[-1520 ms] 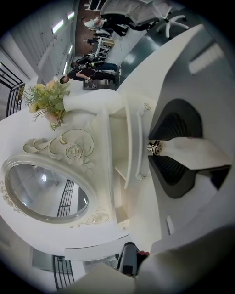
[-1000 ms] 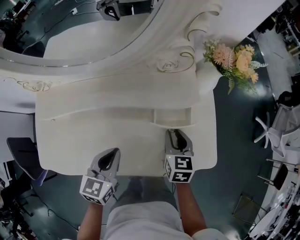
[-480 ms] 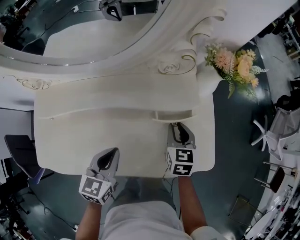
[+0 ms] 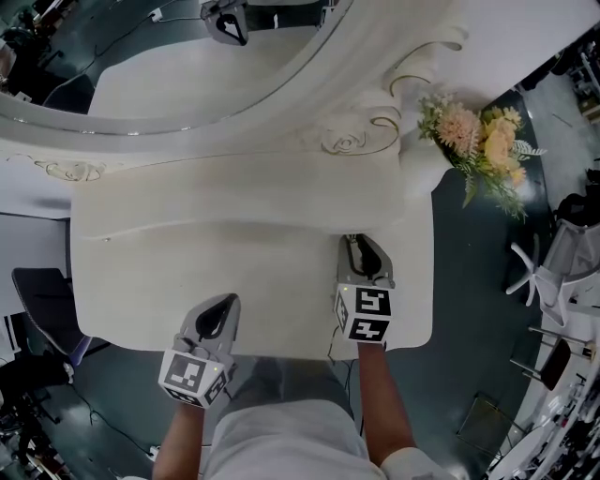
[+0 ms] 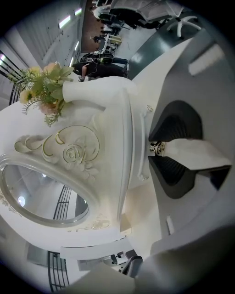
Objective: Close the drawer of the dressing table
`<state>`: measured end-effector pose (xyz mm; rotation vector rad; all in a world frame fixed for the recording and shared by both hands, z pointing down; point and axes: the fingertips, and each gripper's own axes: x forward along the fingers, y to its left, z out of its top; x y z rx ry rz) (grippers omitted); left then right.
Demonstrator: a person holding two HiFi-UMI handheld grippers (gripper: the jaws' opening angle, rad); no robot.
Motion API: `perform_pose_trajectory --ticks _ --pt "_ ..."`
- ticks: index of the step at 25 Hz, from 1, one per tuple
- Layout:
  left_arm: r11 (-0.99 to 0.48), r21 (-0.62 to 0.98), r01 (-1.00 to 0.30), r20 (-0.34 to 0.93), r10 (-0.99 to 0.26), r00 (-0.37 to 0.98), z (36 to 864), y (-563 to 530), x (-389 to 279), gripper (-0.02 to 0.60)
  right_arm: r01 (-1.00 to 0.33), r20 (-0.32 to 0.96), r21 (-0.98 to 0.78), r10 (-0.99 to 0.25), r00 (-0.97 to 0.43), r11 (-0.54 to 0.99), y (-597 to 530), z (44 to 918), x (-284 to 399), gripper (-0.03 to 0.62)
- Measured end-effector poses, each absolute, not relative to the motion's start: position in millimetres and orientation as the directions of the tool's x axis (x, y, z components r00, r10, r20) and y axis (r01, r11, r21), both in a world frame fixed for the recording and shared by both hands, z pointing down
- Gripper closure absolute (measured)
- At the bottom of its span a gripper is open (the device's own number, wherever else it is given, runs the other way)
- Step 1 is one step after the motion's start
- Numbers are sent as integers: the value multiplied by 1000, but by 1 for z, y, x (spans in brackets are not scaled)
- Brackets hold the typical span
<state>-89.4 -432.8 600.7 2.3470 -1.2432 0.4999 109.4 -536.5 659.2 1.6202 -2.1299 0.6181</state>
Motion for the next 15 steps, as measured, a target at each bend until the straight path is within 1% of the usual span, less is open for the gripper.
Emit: perform_pose_trajectory --ticks 5,15 --pt "-492 199 -847 504 -690 519 600 -441 -90 583 -964 540 -122 -800 -263 234 -555 659 108 496" --pt "-484 181 -856 501 -704 504 593 -449 -92 583 -964 529 -118 -806 -265 240 -554 658 105 496"
